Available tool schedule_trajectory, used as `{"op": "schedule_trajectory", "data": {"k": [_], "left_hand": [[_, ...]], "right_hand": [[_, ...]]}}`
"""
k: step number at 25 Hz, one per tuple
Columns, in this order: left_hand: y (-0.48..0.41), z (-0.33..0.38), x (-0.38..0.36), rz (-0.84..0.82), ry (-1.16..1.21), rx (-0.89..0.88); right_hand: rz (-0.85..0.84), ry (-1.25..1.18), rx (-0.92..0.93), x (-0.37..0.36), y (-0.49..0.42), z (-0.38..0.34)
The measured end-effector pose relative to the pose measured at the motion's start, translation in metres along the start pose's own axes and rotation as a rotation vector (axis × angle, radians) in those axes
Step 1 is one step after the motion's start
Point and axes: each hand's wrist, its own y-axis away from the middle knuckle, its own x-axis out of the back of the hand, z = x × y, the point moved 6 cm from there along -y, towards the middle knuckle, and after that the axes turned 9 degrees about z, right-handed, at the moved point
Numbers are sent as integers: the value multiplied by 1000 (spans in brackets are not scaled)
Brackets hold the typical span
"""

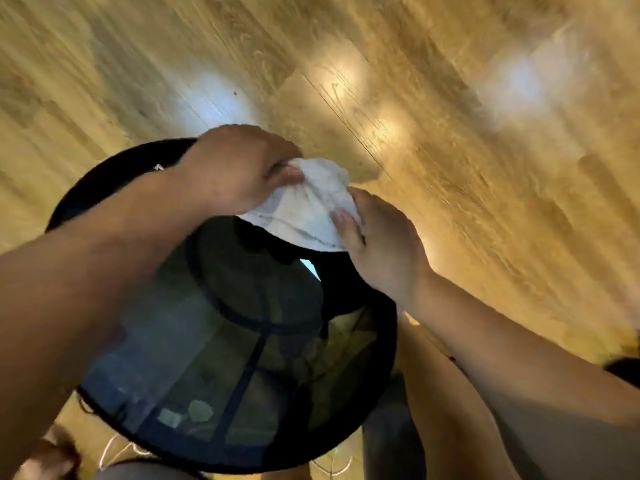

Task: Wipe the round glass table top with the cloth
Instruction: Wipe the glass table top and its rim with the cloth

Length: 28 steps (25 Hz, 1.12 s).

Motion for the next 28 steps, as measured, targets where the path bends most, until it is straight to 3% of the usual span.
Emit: {"op": "schedule_trajectory", "data": {"k": [2, 4, 6, 9, 13, 16, 19, 23, 25, 28], "left_hand": [[-7, 89, -43, -119, -69, -323], [23, 177, -82, -350, -99, -622], [47, 200, -92, -453, -164, -754], [14, 152, -68, -274, -81, -587], [-19, 24, -3, -207, -188, -93], [2, -9, 18, -137, -187, 76], [-12, 48, -13, -70, -157, -59], [32, 183, -85, -360, -295, -635], [37, 184, -88, -329, -295, -671], [14, 136, -61, -136, -241, -483]], "right_hand": [[-19, 29, -153, 8, 70, 31], [-168, 71, -266, 4, 137, 45], [-268, -18, -370, -1, 167, 46], [-69, 1, -299, 13, 116, 41], [-87, 41, 16, -4, -16, -3], [-1, 56, 84, -9, -32, -17], [183, 4, -145, -2, 44, 25], [215, -185, -309, -11, 159, 60], [211, -189, -254, -9, 164, 58], [187, -88, -150, -1, 101, 46]]}}
